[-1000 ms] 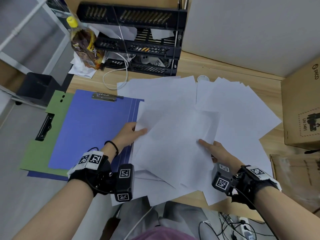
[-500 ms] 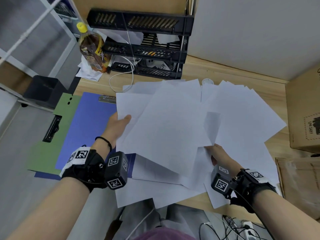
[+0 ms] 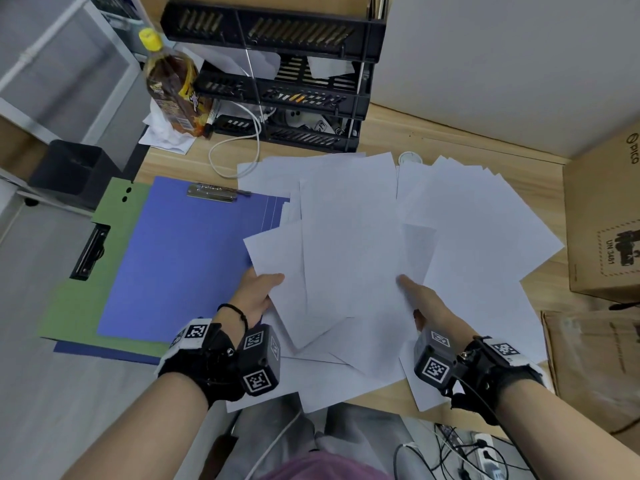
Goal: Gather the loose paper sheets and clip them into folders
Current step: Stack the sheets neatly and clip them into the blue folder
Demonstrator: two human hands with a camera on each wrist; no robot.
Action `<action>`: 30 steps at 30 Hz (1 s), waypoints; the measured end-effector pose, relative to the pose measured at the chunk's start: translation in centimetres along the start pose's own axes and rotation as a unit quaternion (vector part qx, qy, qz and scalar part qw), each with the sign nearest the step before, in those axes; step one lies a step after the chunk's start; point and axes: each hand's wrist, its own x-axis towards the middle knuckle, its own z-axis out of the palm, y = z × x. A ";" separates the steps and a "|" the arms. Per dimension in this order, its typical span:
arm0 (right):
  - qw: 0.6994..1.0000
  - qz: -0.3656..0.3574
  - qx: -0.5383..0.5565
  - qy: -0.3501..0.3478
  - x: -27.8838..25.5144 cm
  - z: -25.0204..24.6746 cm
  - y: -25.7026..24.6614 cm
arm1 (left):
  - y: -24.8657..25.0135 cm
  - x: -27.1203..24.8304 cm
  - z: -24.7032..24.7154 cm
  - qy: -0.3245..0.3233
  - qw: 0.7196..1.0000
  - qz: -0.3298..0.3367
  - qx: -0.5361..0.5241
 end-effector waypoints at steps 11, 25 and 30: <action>0.994 -0.031 -0.105 -0.003 -0.2 -0.8 -0.2 | 1.6 0.4 -0.5 0.031 0.999 0.002 0.010; 0.999 -0.016 -0.037 -0.002 -0.1 -1.7 -0.4 | 0.5 1.2 -0.8 0.062 0.982 0.016 0.178; 0.999 0.010 -0.025 -0.020 0.8 -0.8 0.0 | 0.0 -0.4 0.1 -0.112 0.943 -0.008 0.314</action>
